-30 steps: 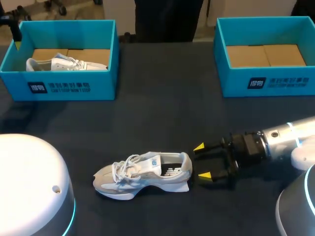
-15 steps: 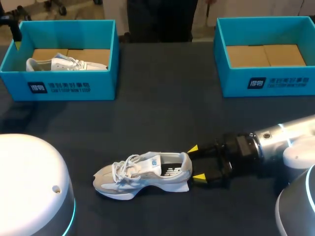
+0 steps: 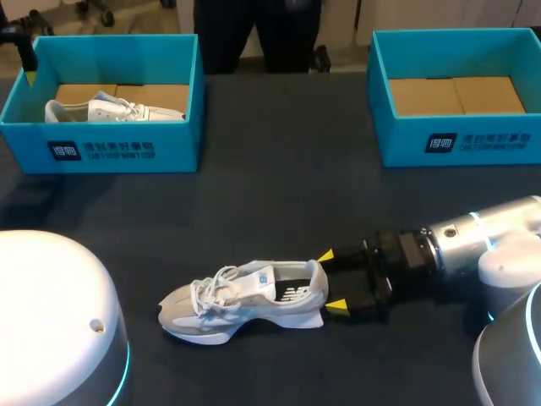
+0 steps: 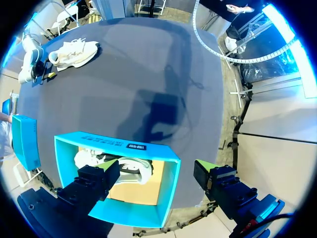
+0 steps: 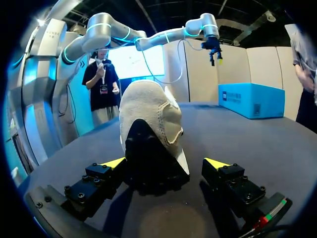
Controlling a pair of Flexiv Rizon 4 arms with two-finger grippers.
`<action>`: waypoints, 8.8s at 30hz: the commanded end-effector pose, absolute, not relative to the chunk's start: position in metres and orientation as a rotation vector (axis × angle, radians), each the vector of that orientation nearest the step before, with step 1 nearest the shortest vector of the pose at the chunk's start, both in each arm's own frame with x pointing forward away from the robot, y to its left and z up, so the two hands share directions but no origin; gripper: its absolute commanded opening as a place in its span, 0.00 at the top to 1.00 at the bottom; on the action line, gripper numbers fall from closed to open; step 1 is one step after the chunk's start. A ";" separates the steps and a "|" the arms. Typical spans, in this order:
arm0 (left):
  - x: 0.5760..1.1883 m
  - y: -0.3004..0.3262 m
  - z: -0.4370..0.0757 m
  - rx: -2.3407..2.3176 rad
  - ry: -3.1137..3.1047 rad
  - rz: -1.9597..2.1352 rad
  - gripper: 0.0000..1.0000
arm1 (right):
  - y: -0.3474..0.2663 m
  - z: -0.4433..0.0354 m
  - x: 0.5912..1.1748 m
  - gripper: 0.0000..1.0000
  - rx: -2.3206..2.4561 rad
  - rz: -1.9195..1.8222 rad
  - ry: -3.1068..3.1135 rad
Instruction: Take the shoe out of the shoebox, open the shoe tongue, remove and reinsert the insole, then place the shoe into the shoebox
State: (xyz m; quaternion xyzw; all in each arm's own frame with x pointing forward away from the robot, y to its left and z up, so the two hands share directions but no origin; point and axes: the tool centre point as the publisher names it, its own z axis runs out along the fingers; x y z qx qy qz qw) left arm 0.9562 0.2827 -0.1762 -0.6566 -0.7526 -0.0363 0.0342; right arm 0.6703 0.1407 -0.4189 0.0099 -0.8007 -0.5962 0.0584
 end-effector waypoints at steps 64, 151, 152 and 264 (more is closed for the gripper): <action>0.956 0.283 -0.176 -2.020 -2.312 -0.116 0.00 | 0.161 -0.410 0.651 0.00 0.017 -1.782 -2.501; 0.949 0.279 -0.175 -2.041 -2.295 -0.087 0.00 | 0.168 -0.413 0.669 1.00 0.012 -1.863 -2.554; 0.942 0.275 -0.172 -2.021 -2.330 -0.059 0.00 | 0.168 -0.413 0.669 1.00 0.012 -1.863 -2.554; 0.649 -0.135 -0.252 1.988 -2.202 -0.284 0.00 | 0.168 -0.413 0.669 1.00 0.012 -1.863 -2.554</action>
